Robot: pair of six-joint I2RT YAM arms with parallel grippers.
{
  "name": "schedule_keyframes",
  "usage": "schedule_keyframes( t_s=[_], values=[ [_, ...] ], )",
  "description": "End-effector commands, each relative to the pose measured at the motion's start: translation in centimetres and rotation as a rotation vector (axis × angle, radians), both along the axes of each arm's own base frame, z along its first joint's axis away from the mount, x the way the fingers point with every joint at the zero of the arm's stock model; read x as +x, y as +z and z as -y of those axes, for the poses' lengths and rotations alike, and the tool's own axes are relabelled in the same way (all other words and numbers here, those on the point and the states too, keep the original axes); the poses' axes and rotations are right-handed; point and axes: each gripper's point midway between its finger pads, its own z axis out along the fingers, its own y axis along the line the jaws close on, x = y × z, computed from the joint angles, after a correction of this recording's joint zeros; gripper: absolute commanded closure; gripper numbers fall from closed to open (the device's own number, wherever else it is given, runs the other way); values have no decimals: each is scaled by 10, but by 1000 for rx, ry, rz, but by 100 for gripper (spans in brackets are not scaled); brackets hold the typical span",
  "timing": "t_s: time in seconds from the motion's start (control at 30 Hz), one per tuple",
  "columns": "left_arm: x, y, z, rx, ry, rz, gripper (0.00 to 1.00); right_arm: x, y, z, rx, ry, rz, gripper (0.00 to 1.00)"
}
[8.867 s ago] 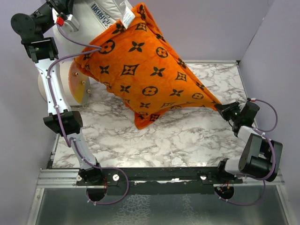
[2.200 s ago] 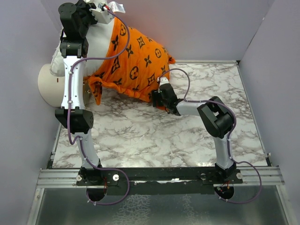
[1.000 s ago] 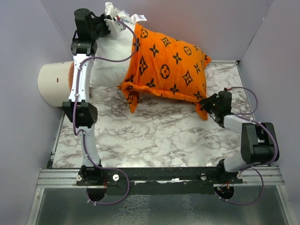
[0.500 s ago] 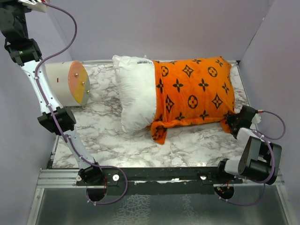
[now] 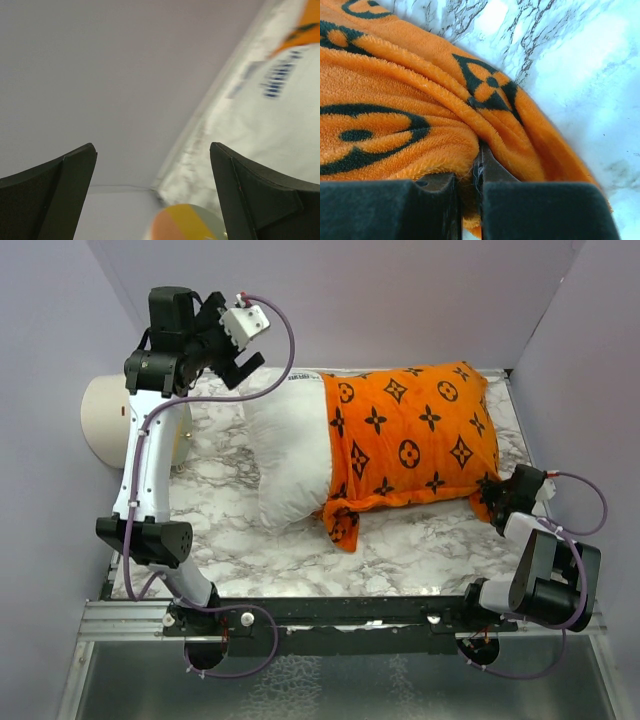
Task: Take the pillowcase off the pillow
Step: Remove the pillow from the pillowcase.
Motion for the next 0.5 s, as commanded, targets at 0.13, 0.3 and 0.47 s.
schedule_keyframes(
  t_s=[0.13, 0.3, 0.47],
  values=[
    [-108, -103, -1, -224, 7, -704, 1, -12, -19, -20, 48, 77, -81, 99],
    [-160, -188, 2, -245, 7, -931, 1, -5, -15, -45, 23, 151, -82, 99],
    [-187, -230, 8, -252, -54, -1010, 1, -10, -27, -81, 24, 214, -115, 99]
  ],
)
